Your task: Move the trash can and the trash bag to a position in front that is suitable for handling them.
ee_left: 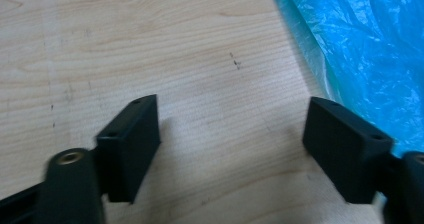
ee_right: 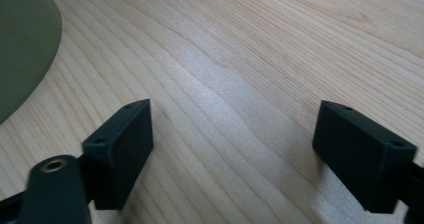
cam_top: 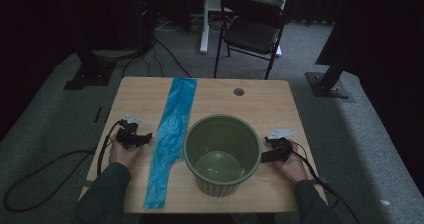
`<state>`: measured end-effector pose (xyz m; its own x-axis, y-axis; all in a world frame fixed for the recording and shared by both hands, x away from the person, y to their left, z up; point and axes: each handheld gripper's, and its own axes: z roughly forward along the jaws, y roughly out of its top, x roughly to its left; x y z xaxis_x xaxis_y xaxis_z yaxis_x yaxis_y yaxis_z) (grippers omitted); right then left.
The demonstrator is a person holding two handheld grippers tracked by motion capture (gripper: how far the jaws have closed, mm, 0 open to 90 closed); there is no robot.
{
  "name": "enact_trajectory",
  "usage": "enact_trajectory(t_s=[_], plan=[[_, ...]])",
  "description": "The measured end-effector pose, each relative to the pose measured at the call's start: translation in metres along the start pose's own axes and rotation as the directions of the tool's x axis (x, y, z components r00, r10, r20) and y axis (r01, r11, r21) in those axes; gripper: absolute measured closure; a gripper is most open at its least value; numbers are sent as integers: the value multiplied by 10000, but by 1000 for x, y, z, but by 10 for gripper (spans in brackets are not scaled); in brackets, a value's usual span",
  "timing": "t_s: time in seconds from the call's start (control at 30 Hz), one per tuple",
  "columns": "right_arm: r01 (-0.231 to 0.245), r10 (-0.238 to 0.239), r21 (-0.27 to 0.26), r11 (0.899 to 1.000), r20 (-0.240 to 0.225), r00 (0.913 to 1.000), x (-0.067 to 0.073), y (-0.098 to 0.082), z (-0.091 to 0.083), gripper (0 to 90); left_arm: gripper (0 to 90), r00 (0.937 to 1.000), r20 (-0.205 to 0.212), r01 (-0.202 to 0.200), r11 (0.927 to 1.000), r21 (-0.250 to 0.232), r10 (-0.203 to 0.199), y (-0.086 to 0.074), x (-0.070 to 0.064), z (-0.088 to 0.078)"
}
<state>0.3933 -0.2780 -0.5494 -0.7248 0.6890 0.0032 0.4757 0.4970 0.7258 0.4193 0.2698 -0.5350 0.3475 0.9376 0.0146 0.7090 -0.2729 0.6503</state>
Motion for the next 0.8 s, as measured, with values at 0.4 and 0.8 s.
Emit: enact_trajectory(t_s=[0.4, 0.8], plan=[[-41, 51, 566, 9984, -170, 9998, 10, 4, -32, 586, 532, 9669, 2476, -471, 9968, -641, 616, 5, -17, -44], [1356, -1288, 253, 9904, -1813, 9750, 40, 16, -54, 571, 573, 8362, 3961, -2939, 9197, -2602, 3793, 3, -95, -76]])
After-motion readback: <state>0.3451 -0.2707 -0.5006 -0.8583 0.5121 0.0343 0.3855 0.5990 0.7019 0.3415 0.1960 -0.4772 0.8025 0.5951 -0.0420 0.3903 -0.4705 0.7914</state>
